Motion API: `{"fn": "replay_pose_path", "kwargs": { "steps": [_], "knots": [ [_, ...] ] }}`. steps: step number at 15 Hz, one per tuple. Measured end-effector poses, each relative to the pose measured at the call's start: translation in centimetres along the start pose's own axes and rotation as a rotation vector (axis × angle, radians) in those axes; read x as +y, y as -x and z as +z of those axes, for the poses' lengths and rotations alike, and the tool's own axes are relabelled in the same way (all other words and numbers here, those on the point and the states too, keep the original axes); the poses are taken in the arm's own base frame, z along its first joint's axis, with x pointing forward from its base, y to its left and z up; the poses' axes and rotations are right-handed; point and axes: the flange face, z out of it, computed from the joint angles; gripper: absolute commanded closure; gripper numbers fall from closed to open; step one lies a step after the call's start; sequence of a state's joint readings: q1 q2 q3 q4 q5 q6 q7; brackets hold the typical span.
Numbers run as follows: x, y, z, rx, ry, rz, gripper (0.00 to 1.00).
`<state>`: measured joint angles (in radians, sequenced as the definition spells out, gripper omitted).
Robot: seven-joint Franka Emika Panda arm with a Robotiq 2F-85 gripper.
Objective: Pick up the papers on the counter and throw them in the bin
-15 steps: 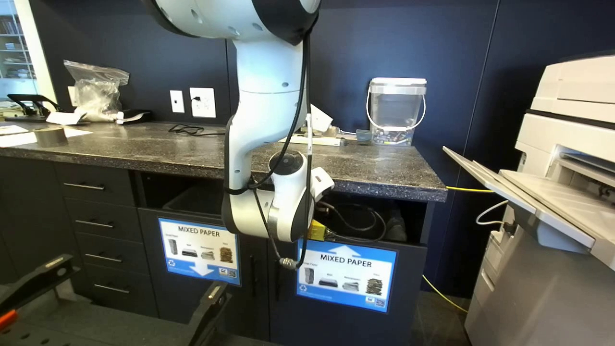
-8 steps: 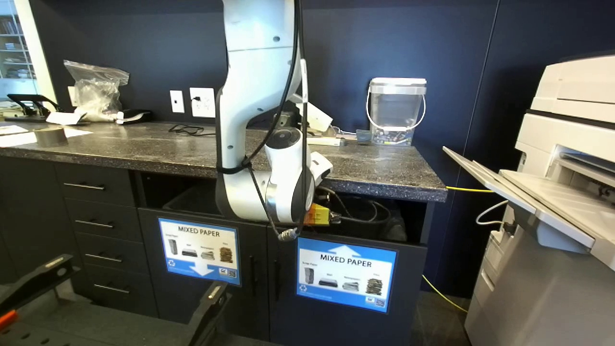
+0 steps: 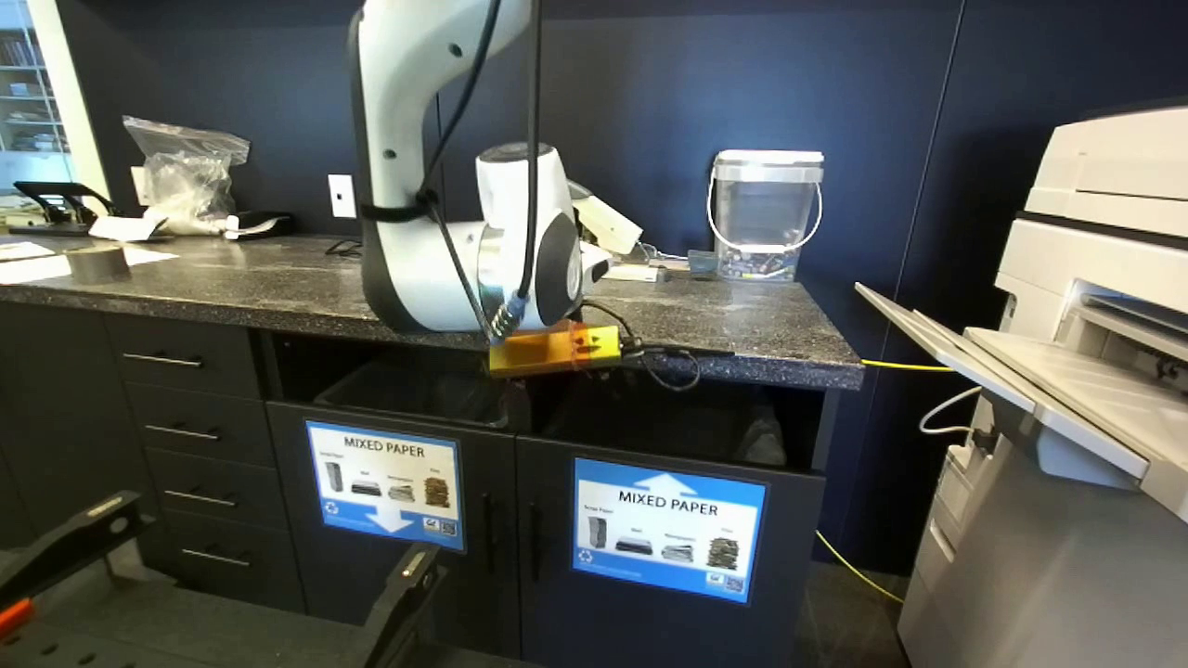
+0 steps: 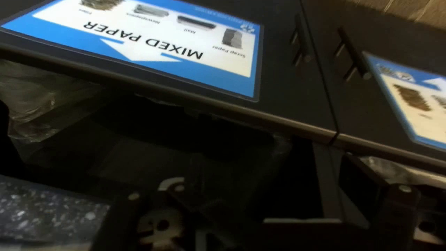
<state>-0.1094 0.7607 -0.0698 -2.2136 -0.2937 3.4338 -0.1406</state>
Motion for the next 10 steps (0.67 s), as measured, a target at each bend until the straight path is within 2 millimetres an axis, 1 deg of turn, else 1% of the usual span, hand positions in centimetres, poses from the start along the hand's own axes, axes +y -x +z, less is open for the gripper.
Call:
{"fn": "replay_pose_path", "kwargs": {
  "steps": [3, 5, 7, 10],
  "knots": [
    [-1.5, 0.2, -4.1, -0.112, -0.051, -0.061, 0.00],
    [-1.7, 0.7, -7.0, -0.182, -0.065, -0.071, 0.00],
    [-1.4, 1.3, -9.9, -0.252, -0.061, -0.061, 0.00],
    [-0.3, 1.6, -14.5, -0.354, -0.045, -0.025, 0.00]
  ]
}}
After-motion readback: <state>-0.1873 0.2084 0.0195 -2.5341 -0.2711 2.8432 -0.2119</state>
